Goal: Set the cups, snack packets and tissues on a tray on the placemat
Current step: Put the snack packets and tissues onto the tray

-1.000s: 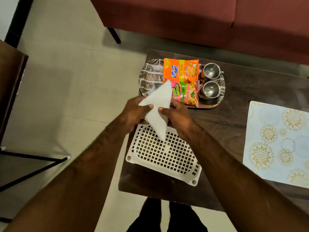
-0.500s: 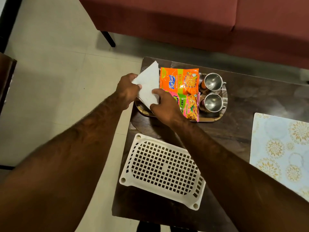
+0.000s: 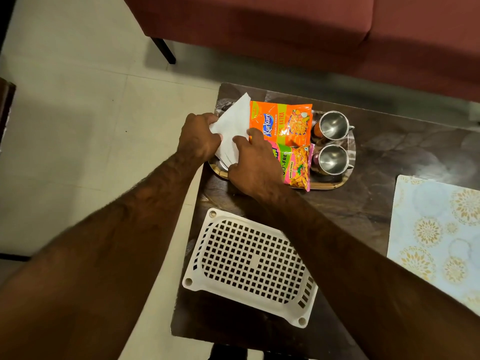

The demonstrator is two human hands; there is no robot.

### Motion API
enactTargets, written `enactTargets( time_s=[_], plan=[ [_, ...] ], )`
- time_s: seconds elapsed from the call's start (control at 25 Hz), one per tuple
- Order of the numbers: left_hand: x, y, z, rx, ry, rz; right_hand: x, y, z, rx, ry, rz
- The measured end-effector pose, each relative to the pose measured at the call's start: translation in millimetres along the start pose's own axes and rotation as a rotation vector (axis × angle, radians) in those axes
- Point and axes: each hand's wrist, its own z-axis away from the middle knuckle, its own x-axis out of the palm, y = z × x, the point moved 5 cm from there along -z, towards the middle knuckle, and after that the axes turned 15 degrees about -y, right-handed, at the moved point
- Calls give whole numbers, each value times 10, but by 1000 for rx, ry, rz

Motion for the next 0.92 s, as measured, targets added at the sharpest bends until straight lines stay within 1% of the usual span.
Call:
enactTargets(
  time_s=[0.08, 0.2, 0.32, 0.4, 0.52, 0.56, 0.6, 0.68, 0.76, 0.88, 0.92],
  plan=[
    [12, -49, -4, -2, -13, 13, 27, 0, -19, 1, -12, 59],
    [34, -98, 1, -27, -21, 16, 128, 41, -34, 25, -123, 79],
    [35, -118, 17, -73, 25, -18, 158, 86, 16, -1, -142, 44],
    [52, -177, 27, -136, 20, 52, 112, 108, 111, -55, -69, -9],
    [133, -306, 54, -197, -46, 310, -64, 292, 330, -65, 162, -126],
    [158, -342, 76, -208, -56, 404, -100, 386, 398, -42, 198, -156],
    [185, -366, 97, -210, -58, 471, -100, 487, 456, -18, 186, -175],
    [229, -391, 137, -200, -47, 500, 6, 685, 565, 40, 67, -202],
    [260, -386, 169, -179, -37, 458, 186, 860, 709, 108, -91, -189],
    [292, -392, 201, -161, -32, 408, 545, 990, 912, 97, -339, -58],
    [309, -398, 211, -164, -36, 399, 648, 1013, 957, 91, -386, -32]
  ],
)
